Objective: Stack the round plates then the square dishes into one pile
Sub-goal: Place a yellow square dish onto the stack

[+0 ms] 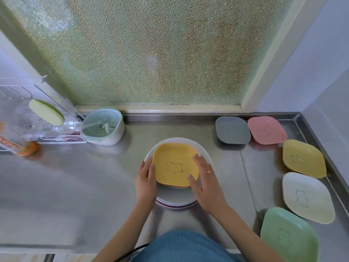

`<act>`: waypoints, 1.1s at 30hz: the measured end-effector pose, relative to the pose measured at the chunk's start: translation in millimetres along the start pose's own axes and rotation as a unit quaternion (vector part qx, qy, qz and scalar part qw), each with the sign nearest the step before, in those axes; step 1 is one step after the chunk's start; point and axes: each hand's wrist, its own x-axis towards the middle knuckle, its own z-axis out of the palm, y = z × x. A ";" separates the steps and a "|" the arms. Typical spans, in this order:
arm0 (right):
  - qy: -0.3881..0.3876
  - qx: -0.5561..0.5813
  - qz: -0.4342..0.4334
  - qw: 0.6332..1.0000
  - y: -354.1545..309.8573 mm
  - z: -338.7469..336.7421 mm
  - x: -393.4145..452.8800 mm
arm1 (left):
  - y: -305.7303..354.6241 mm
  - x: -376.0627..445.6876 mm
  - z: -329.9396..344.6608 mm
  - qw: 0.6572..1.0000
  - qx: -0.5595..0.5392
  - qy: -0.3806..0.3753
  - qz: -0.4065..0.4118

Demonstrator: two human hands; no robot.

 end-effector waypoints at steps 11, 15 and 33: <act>0.006 0.072 0.072 0.995 2.3 0.1 1.0 | -7.4 6.1 -10.0 1.000 0.000 -0.007 -0.005; 0.061 0.194 0.232 0.951 13.8 -6.7 -4.5 | -15.9 16.6 -18.8 0.995 -0.039 -0.041 -0.081; 0.048 0.253 0.321 0.911 44.4 -35.3 56.5 | -6.7 38.7 33.7 0.976 -0.081 -0.125 -0.159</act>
